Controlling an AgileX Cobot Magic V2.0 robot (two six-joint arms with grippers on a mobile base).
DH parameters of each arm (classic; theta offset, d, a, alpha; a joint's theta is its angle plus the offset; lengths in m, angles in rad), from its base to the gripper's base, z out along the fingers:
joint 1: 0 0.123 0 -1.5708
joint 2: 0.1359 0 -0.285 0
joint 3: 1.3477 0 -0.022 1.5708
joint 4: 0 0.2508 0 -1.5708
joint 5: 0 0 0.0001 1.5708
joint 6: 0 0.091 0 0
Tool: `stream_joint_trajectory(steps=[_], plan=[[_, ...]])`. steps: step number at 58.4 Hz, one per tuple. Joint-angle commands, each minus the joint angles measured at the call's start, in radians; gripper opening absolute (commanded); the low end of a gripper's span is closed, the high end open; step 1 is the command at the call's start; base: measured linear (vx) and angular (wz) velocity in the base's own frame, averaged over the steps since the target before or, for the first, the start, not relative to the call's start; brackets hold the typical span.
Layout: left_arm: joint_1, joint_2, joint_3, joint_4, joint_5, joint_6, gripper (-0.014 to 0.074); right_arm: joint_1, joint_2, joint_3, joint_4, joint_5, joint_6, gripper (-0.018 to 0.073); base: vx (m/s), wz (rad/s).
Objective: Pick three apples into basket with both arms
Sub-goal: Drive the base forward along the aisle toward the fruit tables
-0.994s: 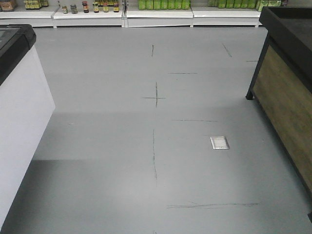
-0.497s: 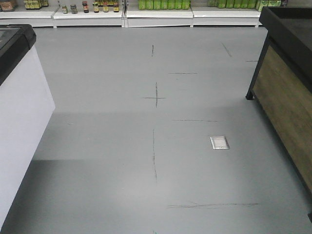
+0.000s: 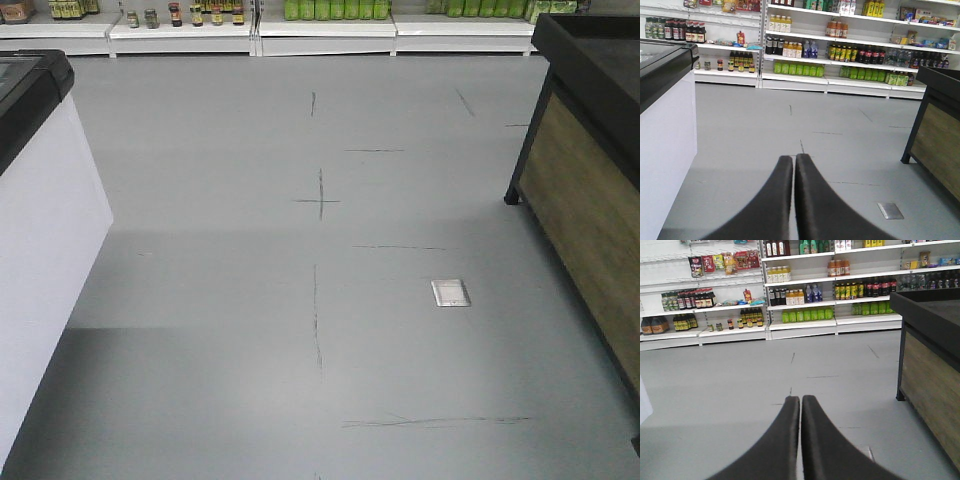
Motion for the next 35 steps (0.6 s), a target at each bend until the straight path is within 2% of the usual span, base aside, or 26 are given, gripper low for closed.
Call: stream_joint_trajectory(steps=[1,35], plan=[[0.0,-0.013,-0.026,0.0,-0.069,-0.01,-0.0006,-0.004,-0.012,0.011,-0.012,-0.072,-0.002,-0.0006,0.0,0.0],[0.0,-0.013,-0.026,0.0,-0.069,-0.01,-0.0006,-0.004,-0.012,0.011,-0.012,-0.072,-0.002,-0.0006,0.0,0.01]])
